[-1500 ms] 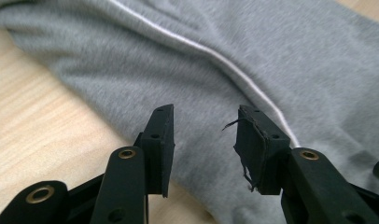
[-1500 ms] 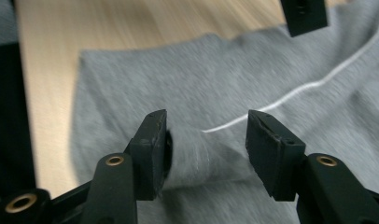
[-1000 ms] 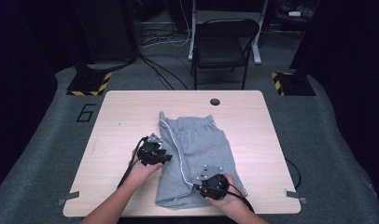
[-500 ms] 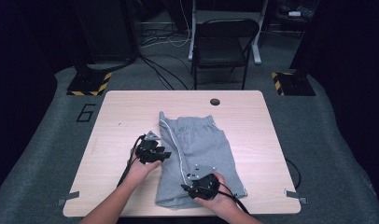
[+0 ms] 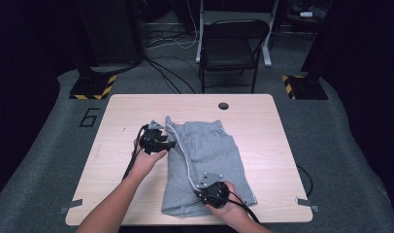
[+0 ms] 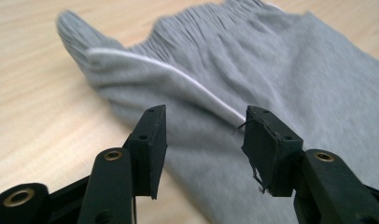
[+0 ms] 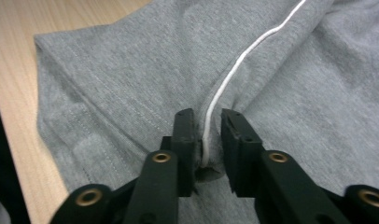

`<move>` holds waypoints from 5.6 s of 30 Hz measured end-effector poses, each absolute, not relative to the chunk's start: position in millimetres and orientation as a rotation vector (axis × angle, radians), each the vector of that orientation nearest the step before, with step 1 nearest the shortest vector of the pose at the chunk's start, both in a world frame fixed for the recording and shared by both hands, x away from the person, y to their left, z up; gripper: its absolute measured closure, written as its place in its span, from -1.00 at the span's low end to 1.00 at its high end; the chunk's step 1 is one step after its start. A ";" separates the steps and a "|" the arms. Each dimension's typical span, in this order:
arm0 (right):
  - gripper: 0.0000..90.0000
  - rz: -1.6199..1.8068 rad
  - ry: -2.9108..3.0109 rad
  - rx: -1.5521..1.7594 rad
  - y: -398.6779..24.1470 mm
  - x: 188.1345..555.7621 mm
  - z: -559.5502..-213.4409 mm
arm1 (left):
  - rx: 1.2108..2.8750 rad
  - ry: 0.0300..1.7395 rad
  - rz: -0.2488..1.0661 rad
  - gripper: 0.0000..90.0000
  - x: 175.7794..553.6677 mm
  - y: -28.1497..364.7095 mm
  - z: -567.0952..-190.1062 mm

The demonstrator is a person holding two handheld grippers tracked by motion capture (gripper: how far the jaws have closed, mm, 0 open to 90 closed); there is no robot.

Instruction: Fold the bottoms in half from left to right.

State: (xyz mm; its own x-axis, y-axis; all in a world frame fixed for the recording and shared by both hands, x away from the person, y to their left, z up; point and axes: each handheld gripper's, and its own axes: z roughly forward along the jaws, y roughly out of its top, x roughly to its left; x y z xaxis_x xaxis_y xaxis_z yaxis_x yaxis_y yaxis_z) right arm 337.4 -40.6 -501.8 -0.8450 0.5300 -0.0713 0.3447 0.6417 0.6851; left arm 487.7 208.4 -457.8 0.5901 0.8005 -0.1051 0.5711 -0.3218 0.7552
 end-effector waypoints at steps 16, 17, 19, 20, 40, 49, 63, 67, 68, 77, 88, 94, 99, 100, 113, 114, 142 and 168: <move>0.85 1.067 2.639 0.634 -34.5 332.2 -501.4 | 1.944 1.287 0.400 -0.14 535.7 210.5 -464.4; 0.85 1.070 2.638 0.632 -34.3 332.0 -501.6 | 1.926 1.301 0.396 -0.15 537.4 209.4 -464.8; 0.85 1.075 2.643 0.631 -34.5 332.0 -501.9 | 1.931 1.290 0.406 -0.15 540.3 209.5 -465.6; 0.85 1.072 2.640 0.644 -35.0 332.0 -501.8 | 1.918 1.299 0.404 -0.15 541.9 208.6 -467.0; 0.84 1.093 2.638 0.675 -39.3 330.9 -502.8 | 1.968 1.378 0.398 0.44 557.1 206.5 -475.1; 0.85 1.162 2.624 0.660 -39.4 326.6 -494.9 | 1.957 1.301 0.454 0.80 549.5 206.0 -457.7; 0.86 1.326 2.544 0.531 -43.8 310.1 -451.0 | 1.973 1.194 0.499 0.82 547.5 190.9 -412.1; 0.86 1.351 2.529 0.532 -48.1 308.5 -442.8 | 1.975 1.186 0.506 0.82 548.2 183.0 -407.6; 0.86 1.360 2.522 0.529 -50.3 307.6 -440.3 | 1.962 1.187 0.502 0.82 548.5 180.8 -407.5; 0.86 1.387 2.493 0.533 -59.4 305.8 -434.8 | 1.975 1.167 0.505 0.82 549.6 171.2 -398.2; 0.86 1.350 2.491 0.545 -72.9 305.0 -436.0 | 1.971 1.127 0.508 0.82 550.8 151.2 -394.4; 0.86 1.366 2.471 0.560 -78.3 299.4 -435.7 | 1.981 1.106 0.494 0.82 551.5 143.3 -391.9; 0.87 1.350 2.453 0.583 -83.1 295.5 -436.0 | 1.976 1.098 0.480 0.82 553.3 138.5 -393.5; 0.87 1.353 2.447 0.600 -85.3 295.2 -435.9 | 1.976 1.105 0.476 0.82 553.4 137.1 -393.7; 0.87 1.355 2.396 0.696 -101.4 289.9 -433.8 | 1.986 1.058 0.445 0.82 558.5 114.9 -398.0; 0.87 1.354 2.392 0.698 -103.1 289.4 -433.5 | 1.983 1.057 0.444 0.83 558.7 112.2 -398.0; 0.87 1.211 2.375 0.854 -154.3 278.9 -450.6 | 2.017 1.024 0.400 0.83 564.7 44.4 -422.5; 0.86 1.172 2.356 0.969 -170.4 283.3 -467.4 | 2.055 1.044 0.399 0.82 571.7 30.8 -439.9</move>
